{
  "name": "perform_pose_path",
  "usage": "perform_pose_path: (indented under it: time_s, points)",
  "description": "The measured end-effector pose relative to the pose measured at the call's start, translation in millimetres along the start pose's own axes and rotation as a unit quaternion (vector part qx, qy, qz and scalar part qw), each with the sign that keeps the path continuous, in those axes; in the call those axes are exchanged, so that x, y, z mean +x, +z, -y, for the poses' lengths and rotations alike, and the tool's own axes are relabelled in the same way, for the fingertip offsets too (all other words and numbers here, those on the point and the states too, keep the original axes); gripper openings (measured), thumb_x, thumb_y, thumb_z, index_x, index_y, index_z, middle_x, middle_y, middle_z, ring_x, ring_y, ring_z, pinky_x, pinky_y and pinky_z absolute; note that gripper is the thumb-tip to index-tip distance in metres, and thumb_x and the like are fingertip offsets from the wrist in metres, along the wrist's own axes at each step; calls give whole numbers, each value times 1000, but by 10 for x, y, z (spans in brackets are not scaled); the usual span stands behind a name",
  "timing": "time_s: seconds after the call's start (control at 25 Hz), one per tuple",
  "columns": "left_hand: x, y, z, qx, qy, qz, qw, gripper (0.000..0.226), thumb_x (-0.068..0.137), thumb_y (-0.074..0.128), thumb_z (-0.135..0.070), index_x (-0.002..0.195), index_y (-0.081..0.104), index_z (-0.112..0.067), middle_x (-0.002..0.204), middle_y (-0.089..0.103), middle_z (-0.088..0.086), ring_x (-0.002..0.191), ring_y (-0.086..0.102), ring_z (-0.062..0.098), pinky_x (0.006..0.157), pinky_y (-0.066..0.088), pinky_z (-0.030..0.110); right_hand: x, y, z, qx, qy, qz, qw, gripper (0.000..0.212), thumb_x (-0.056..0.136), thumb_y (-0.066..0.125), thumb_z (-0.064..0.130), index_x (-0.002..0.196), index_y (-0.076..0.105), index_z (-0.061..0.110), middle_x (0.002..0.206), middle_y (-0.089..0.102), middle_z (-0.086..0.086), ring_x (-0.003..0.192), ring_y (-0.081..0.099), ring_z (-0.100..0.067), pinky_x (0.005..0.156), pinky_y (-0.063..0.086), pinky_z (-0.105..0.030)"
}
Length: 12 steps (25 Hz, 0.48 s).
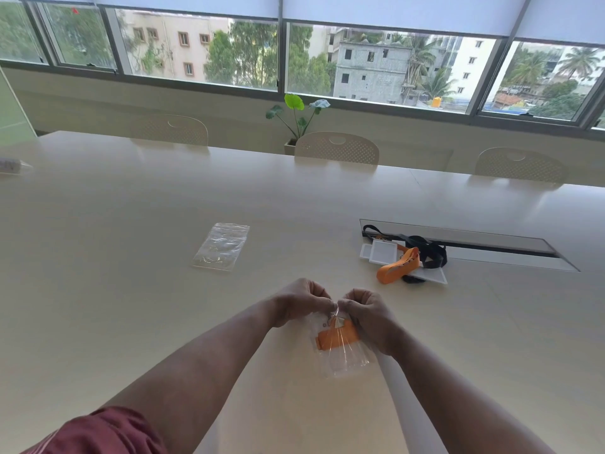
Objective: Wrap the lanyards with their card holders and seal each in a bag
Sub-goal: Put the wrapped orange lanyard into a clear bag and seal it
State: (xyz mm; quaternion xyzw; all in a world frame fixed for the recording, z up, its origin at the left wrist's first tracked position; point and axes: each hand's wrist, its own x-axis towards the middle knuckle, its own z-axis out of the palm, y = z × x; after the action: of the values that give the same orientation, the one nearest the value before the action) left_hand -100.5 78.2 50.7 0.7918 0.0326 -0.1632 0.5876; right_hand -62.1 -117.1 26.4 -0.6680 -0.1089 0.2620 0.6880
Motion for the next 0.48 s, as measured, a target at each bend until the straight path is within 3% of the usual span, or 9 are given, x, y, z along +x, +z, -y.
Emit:
perform_pose_path:
  time_s: [0.48]
  points:
    - [-3,-15,48,-24,17,-8,1000,16,89,74,-15,94,75,1,83,70,12,70,63,21,61,52,28,-56,9,73,-16,-9,-30,999,11,96,58,0,85,58,2,67,51,-8,56,46,-16,56,44,-31]
